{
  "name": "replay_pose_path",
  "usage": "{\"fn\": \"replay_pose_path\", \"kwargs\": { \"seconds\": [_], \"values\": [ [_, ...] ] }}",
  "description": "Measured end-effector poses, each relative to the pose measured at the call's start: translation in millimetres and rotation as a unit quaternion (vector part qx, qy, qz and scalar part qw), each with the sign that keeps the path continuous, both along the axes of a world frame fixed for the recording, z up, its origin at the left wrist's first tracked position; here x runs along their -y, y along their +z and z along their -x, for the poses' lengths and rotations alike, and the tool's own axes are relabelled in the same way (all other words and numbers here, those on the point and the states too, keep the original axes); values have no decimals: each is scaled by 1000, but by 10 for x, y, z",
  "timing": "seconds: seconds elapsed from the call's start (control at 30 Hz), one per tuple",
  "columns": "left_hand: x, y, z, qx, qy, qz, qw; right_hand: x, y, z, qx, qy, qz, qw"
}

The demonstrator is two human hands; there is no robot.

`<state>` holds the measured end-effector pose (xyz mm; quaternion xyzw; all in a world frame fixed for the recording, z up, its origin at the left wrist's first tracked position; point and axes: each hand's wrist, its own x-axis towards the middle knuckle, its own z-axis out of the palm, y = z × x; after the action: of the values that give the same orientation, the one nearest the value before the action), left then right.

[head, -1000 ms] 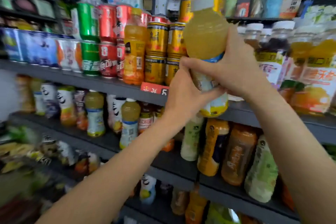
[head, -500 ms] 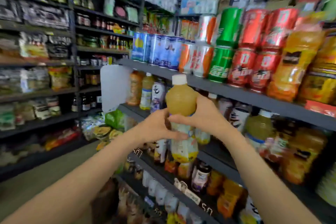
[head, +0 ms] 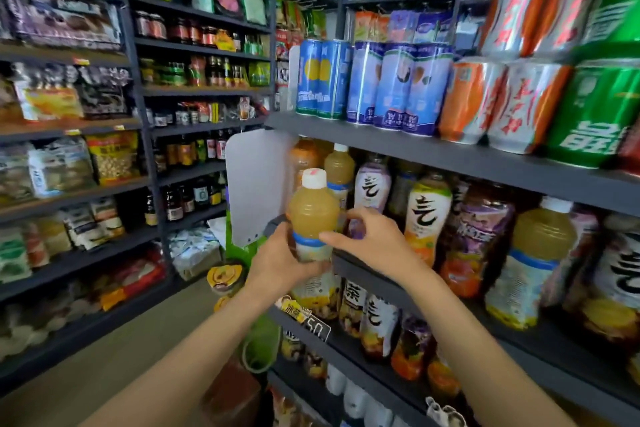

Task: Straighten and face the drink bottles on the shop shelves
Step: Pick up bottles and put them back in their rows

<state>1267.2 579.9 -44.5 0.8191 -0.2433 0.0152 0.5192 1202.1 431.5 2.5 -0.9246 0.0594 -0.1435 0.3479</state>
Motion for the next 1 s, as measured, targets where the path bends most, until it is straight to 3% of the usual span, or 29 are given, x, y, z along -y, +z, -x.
{"fn": "replay_pose_path", "kwargs": {
  "seconds": [0.13, 0.33, 0.43, 0.6, 0.8, 1.0],
  "values": [
    [85, 18, -546, -20, -16, 11, 1000, 174, -187, -428, 107, -187, 30, 976],
    [294, 86, -1067, 10, -65, -15, 998, 444, -275, -1037, 123, -316, -49, 939],
    [400, 66, -1215, 16, -98, -22, 995, 488, -310, -1187, 108, -346, -97, 927],
    [532, 70, -1394, 9, -152, -31, 988, 330, -335, -1063, 100, -366, -39, 924],
    [821, 52, -1457, 67, -179, -98, 977, 138, -269, -523, 112, -342, 10, 933],
    [1263, 89, -1267, 82, -159, -154, 972, 158, -220, -52, 74, -340, 25, 937]
  ]
}}
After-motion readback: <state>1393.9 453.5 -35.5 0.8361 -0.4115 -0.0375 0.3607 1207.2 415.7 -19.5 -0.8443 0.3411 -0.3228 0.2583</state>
